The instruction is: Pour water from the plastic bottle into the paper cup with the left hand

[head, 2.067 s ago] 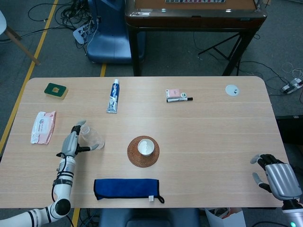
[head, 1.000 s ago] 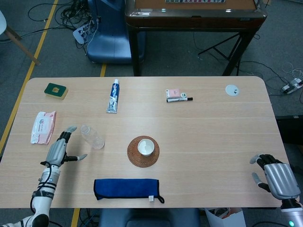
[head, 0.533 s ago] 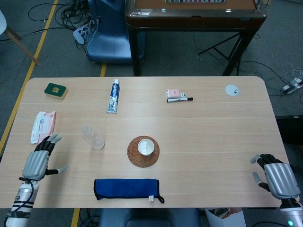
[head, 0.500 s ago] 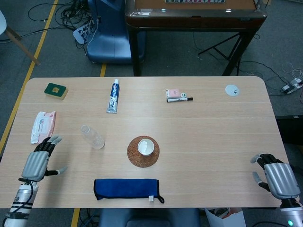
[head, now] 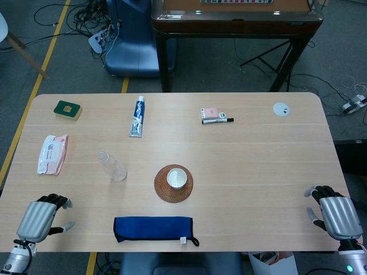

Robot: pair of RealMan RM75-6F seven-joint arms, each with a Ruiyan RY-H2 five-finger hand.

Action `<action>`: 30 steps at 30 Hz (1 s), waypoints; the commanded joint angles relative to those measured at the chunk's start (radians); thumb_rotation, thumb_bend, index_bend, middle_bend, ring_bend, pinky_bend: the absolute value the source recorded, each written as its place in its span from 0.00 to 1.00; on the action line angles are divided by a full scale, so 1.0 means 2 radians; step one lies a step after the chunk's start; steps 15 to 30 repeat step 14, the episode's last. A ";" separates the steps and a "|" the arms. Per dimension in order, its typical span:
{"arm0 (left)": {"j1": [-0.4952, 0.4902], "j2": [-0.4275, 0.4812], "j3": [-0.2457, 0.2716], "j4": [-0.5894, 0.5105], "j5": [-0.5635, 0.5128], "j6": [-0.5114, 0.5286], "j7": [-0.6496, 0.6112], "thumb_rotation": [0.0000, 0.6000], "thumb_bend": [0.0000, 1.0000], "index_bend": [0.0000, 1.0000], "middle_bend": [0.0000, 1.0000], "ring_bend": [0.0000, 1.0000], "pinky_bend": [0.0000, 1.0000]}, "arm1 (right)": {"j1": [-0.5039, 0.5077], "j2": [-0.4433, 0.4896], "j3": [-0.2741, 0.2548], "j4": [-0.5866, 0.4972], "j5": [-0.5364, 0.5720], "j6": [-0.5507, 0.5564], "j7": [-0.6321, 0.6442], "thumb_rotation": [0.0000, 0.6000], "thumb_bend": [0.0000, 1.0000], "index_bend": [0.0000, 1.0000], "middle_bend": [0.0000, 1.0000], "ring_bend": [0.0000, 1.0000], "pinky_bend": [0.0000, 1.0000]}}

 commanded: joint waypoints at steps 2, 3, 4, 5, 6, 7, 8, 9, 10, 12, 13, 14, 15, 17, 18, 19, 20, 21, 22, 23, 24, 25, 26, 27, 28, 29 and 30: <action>0.011 0.007 0.007 -0.028 0.007 0.001 0.055 1.00 0.09 0.60 0.62 0.45 0.52 | -0.002 0.001 -0.002 -0.003 -0.005 0.006 -0.005 1.00 0.33 0.43 0.35 0.31 0.57; 0.012 0.007 0.008 -0.030 0.008 0.000 0.058 1.00 0.09 0.61 0.62 0.46 0.53 | -0.003 0.001 -0.003 -0.004 -0.007 0.008 -0.006 1.00 0.33 0.43 0.35 0.31 0.57; 0.013 0.008 0.008 -0.030 0.009 0.000 0.062 1.00 0.10 0.62 0.63 0.46 0.53 | -0.004 0.002 -0.003 -0.005 -0.009 0.010 -0.005 1.00 0.33 0.43 0.35 0.31 0.57; 0.013 0.008 0.008 -0.030 0.011 0.001 0.067 1.00 0.11 0.62 0.64 0.47 0.54 | -0.006 0.003 -0.003 -0.005 -0.009 0.012 -0.005 1.00 0.33 0.43 0.35 0.31 0.57; 0.014 0.007 0.007 -0.029 0.013 0.003 0.071 1.00 0.11 0.63 0.64 0.47 0.54 | -0.006 0.003 -0.003 -0.005 -0.009 0.014 -0.005 1.00 0.33 0.43 0.35 0.31 0.57; 0.015 0.006 0.006 -0.028 0.013 0.004 0.074 1.00 0.11 0.63 0.65 0.48 0.54 | -0.007 0.003 -0.002 -0.004 -0.009 0.016 -0.006 1.00 0.33 0.43 0.35 0.31 0.57; 0.016 0.006 0.004 -0.027 0.014 0.005 0.079 1.00 0.11 0.63 0.65 0.48 0.54 | -0.008 0.002 -0.002 -0.004 -0.010 0.017 -0.008 1.00 0.33 0.43 0.35 0.31 0.57; 0.017 0.005 0.003 -0.025 0.014 0.006 0.082 1.00 0.11 0.63 0.65 0.48 0.54 | -0.008 0.001 -0.002 -0.004 -0.011 0.018 -0.011 1.00 0.33 0.43 0.35 0.31 0.57; 0.018 0.005 0.002 -0.024 0.013 0.008 0.084 1.00 0.11 0.63 0.65 0.48 0.54 | -0.009 0.000 -0.003 -0.003 -0.013 0.020 -0.015 1.00 0.33 0.43 0.35 0.31 0.57; 0.019 0.004 0.001 -0.023 0.014 0.008 0.086 1.00 0.11 0.63 0.65 0.48 0.54 | -0.009 -0.003 -0.003 -0.002 -0.013 0.020 -0.018 1.00 0.33 0.43 0.35 0.31 0.57; 0.019 0.005 0.000 -0.023 0.013 0.007 0.086 1.00 0.11 0.63 0.65 0.48 0.54 | -0.008 -0.003 -0.003 -0.002 -0.011 0.017 -0.018 1.00 0.33 0.43 0.35 0.31 0.57; 0.020 0.006 0.000 -0.023 0.012 0.006 0.084 1.00 0.11 0.63 0.65 0.48 0.54 | -0.007 -0.003 -0.002 -0.002 -0.008 0.014 -0.019 1.00 0.33 0.43 0.35 0.31 0.57; 0.020 0.006 0.000 -0.023 0.012 0.006 0.084 1.00 0.11 0.63 0.65 0.48 0.54 | -0.007 -0.003 -0.002 -0.002 -0.008 0.014 -0.019 1.00 0.33 0.43 0.35 0.31 0.57; 0.020 0.006 0.000 -0.023 0.012 0.006 0.084 1.00 0.11 0.63 0.65 0.48 0.54 | -0.007 -0.003 -0.002 -0.002 -0.008 0.014 -0.019 1.00 0.33 0.43 0.35 0.31 0.57; 0.020 0.006 0.000 -0.023 0.012 0.006 0.084 1.00 0.11 0.63 0.65 0.48 0.54 | -0.007 -0.003 -0.002 -0.002 -0.008 0.014 -0.019 1.00 0.33 0.43 0.35 0.31 0.57; 0.020 0.006 0.000 -0.023 0.012 0.006 0.084 1.00 0.11 0.63 0.65 0.48 0.54 | -0.007 -0.003 -0.002 -0.002 -0.008 0.014 -0.019 1.00 0.33 0.43 0.35 0.31 0.57; 0.020 0.006 0.000 -0.023 0.012 0.006 0.084 1.00 0.11 0.63 0.65 0.48 0.54 | -0.007 -0.003 -0.002 -0.002 -0.008 0.014 -0.019 1.00 0.33 0.43 0.35 0.31 0.57; 0.020 0.006 0.000 -0.023 0.012 0.006 0.084 1.00 0.11 0.63 0.65 0.48 0.54 | -0.007 -0.003 -0.002 -0.002 -0.008 0.014 -0.019 1.00 0.33 0.43 0.35 0.31 0.57; 0.020 0.006 0.000 -0.023 0.012 0.006 0.084 1.00 0.11 0.63 0.65 0.48 0.54 | -0.007 -0.003 -0.002 -0.002 -0.008 0.014 -0.019 1.00 0.33 0.43 0.35 0.31 0.57; 0.020 0.006 0.000 -0.023 0.012 0.006 0.084 1.00 0.11 0.63 0.65 0.48 0.54 | -0.007 -0.003 -0.002 -0.002 -0.008 0.014 -0.019 1.00 0.33 0.43 0.35 0.31 0.57; 0.020 0.006 0.000 -0.023 0.012 0.006 0.084 1.00 0.11 0.63 0.65 0.48 0.54 | -0.007 -0.003 -0.002 -0.002 -0.008 0.014 -0.019 1.00 0.33 0.43 0.35 0.31 0.57; 0.020 0.006 0.000 -0.023 0.012 0.006 0.084 1.00 0.11 0.63 0.65 0.48 0.54 | -0.007 -0.003 -0.002 -0.002 -0.008 0.014 -0.019 1.00 0.33 0.43 0.35 0.31 0.57; 0.020 0.006 0.000 -0.023 0.012 0.006 0.084 1.00 0.11 0.63 0.65 0.48 0.54 | -0.007 -0.003 -0.002 -0.002 -0.008 0.014 -0.019 1.00 0.33 0.43 0.35 0.31 0.57; 0.020 0.006 0.000 -0.023 0.012 0.006 0.084 1.00 0.11 0.63 0.65 0.48 0.54 | -0.007 -0.003 -0.002 -0.002 -0.008 0.014 -0.019 1.00 0.33 0.43 0.35 0.31 0.57; 0.020 0.006 0.000 -0.023 0.012 0.006 0.084 1.00 0.11 0.63 0.65 0.48 0.54 | -0.007 -0.003 -0.002 -0.002 -0.008 0.014 -0.019 1.00 0.33 0.43 0.35 0.31 0.57; 0.020 0.006 0.000 -0.023 0.012 0.006 0.084 1.00 0.11 0.63 0.65 0.48 0.54 | -0.007 -0.003 -0.002 -0.002 -0.008 0.014 -0.019 1.00 0.33 0.43 0.35 0.31 0.57; 0.020 0.006 0.000 -0.023 0.012 0.006 0.084 1.00 0.11 0.63 0.65 0.48 0.54 | -0.007 -0.003 -0.002 -0.002 -0.008 0.014 -0.019 1.00 0.33 0.43 0.35 0.31 0.57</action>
